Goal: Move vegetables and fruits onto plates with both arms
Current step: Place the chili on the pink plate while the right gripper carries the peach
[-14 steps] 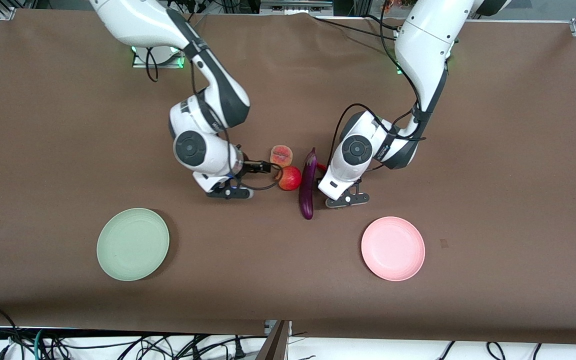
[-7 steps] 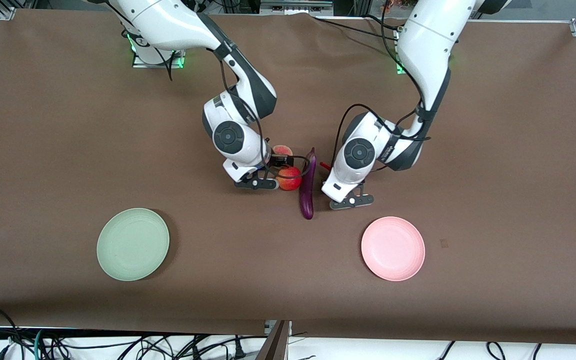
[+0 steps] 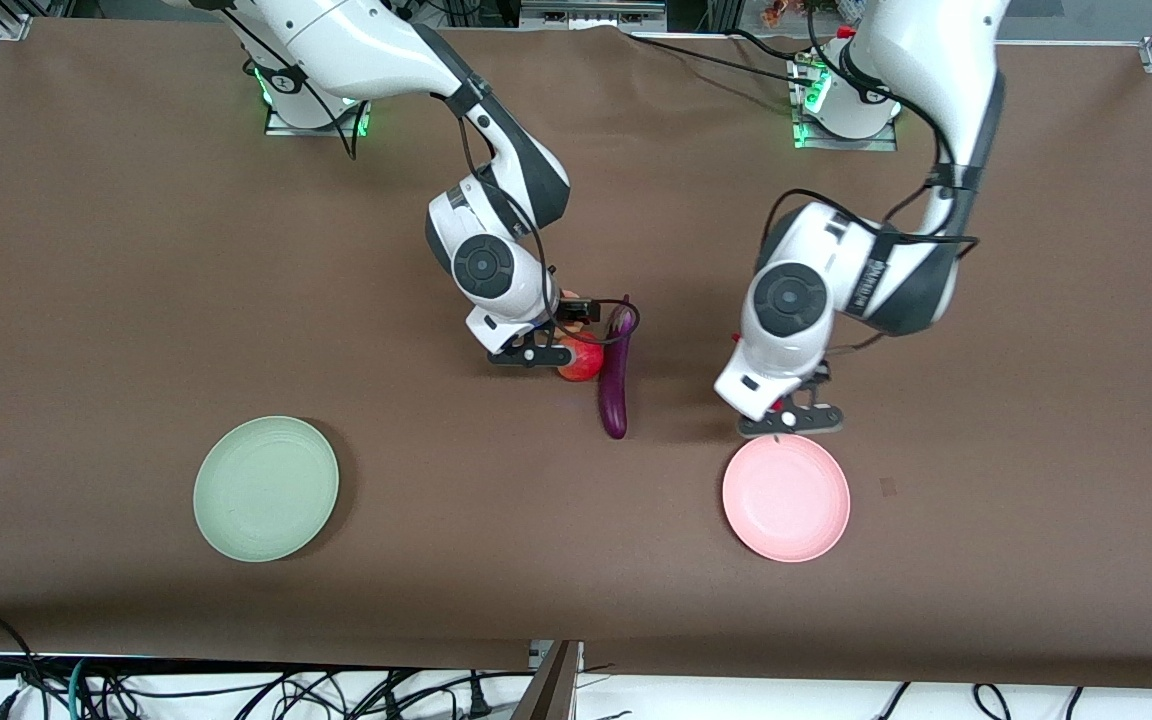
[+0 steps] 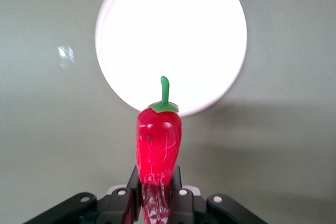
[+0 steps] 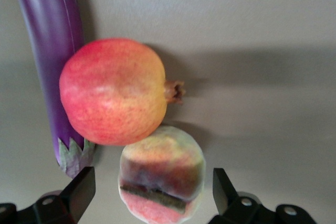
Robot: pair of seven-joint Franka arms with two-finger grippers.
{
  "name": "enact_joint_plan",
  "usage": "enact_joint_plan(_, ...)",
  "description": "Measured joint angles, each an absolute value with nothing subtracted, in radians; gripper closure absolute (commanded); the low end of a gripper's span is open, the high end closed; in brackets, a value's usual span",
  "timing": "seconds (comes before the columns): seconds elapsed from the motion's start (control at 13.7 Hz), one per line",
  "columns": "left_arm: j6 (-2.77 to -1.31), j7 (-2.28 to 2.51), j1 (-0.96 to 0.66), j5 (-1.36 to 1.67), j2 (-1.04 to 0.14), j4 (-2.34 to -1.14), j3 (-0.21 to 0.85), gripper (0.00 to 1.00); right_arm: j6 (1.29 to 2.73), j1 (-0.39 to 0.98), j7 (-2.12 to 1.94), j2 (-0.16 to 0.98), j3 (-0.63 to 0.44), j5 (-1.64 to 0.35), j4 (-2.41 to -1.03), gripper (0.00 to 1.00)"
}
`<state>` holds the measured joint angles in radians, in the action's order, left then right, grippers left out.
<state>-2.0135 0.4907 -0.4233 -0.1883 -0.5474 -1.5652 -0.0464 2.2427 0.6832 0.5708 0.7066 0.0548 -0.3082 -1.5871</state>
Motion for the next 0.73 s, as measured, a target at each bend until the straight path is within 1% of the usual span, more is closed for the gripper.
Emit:
enact_joint_plan(0.15, -2.014, 0.319, -0.358, -0.189, -0.557, -1.521, -0.048, 0.83, 2.243, 0.691, 0.571, 0.716, 0.055, -0.308, -1.589, 0.01)
enact_joint_plan(0.29, -2.015, 0.211, -0.328, -0.189, -0.599, -1.458, -0.048, 0.83, 2.242, 0.695, 0.571, 0.721, 0.054, -0.308, -1.594, 0.01)
enact_joint_plan(0.37, -2.021, 0.196, -0.328, -0.189, -0.631, -1.424, -0.047, 0.83, 2.242, 0.698, 0.571, 0.724, 0.054, -0.308, -1.598, 0.09)
enact_joint_plan(0.44, -2.049, 0.191, -0.329, -0.189, -0.668, -1.395, -0.045, 0.83, 2.242, 0.702, 0.571, 0.729, 0.054, -0.308, -1.6, 0.24)
enact_joint_plan(0.51, -2.102, 0.191, -0.326, -0.189, -0.704, -1.374, -0.046, 0.83, 2.242, 0.705, 0.571, 0.733, 0.054, -0.308, -1.6, 0.5)
enact_joint_plan(0.59, -2.178, 0.191, -0.315, -0.189, -0.737, -1.361, -0.048, 0.82, 2.242, 0.706, 0.571, 0.737, 0.053, -0.308, -1.6, 0.58)
enact_joint_plan(0.66, -2.252, 0.185, -0.296, -0.189, -0.765, -1.353, -0.049, 0.8, 2.243, 0.707, 0.57, 0.74, 0.053, -0.308, -1.6, 0.72)
enact_joint_plan(0.73, -2.296, 0.163, -0.275, -0.189, -0.787, -1.349, -0.05, 0.79, 2.242, 0.707, 0.57, 0.737, 0.052, -0.305, -1.6, 0.75)
